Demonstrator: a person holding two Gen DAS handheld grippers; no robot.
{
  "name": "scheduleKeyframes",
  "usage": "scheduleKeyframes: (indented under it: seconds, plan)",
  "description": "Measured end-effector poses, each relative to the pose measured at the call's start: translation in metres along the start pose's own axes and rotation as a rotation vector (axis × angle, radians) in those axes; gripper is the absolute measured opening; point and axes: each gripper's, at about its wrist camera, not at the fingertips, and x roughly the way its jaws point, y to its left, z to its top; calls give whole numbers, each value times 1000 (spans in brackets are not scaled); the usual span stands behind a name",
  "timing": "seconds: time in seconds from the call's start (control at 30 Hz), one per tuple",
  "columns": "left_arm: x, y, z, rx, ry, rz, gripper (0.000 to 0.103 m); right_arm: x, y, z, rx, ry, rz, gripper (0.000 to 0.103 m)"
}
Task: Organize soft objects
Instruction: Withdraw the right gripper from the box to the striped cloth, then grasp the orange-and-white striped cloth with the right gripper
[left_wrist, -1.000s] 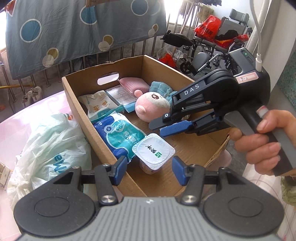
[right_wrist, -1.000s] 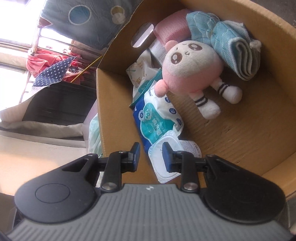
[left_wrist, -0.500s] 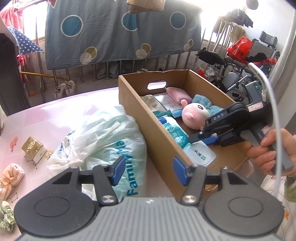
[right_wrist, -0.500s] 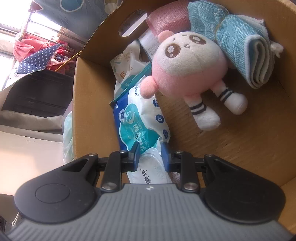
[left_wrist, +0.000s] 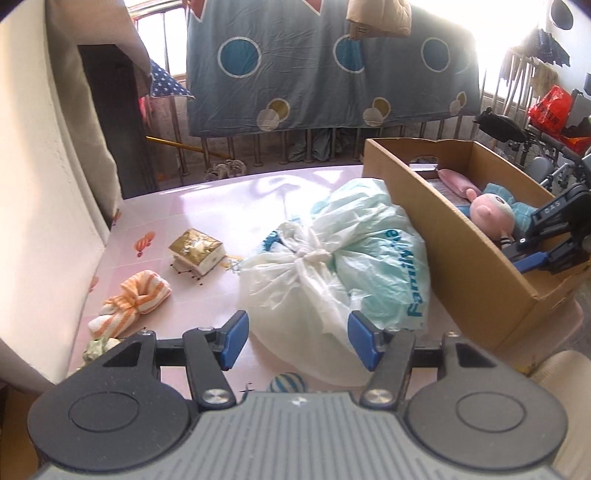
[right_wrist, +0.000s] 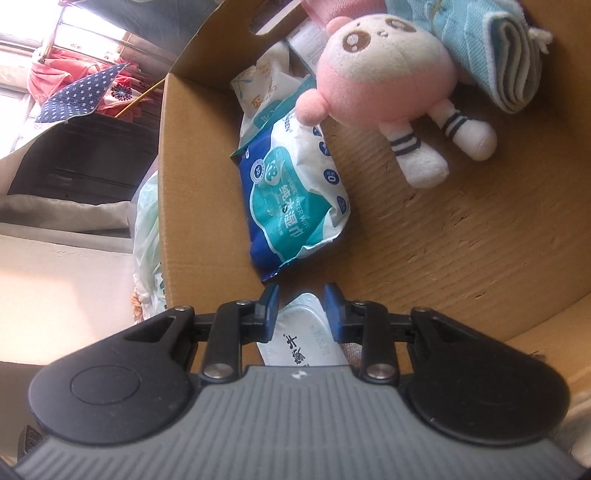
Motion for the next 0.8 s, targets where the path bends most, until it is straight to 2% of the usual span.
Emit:
scheduleKeyframes:
  seconds: [0.1,0.2,0.33,0.43,0.53,0.67,0.8]
  plan:
    - [-10,17,-7,-11,-40,86,62,-26,15,5,-58,-90,-24,33]
    - [-16,32,-16,-14,-70,178,62,-48,40,6,-131,-164,-3,34]
    - [-16,51,-26,-2,-85,286,62,-51,91,2,-252,-171,83,40]
    - [-11,62,-32,38,-76,375,62,-26,137,-11,-320,-102,170,41]
    - [1,73,-36,97,-55,448,63,14,183,-23,-352,13,259,41]
    - [26,94,-35,138,-7,477,64,83,244,-35,-349,183,341,41]
    - [52,113,-28,172,25,462,66,158,293,-40,-321,298,327,41]
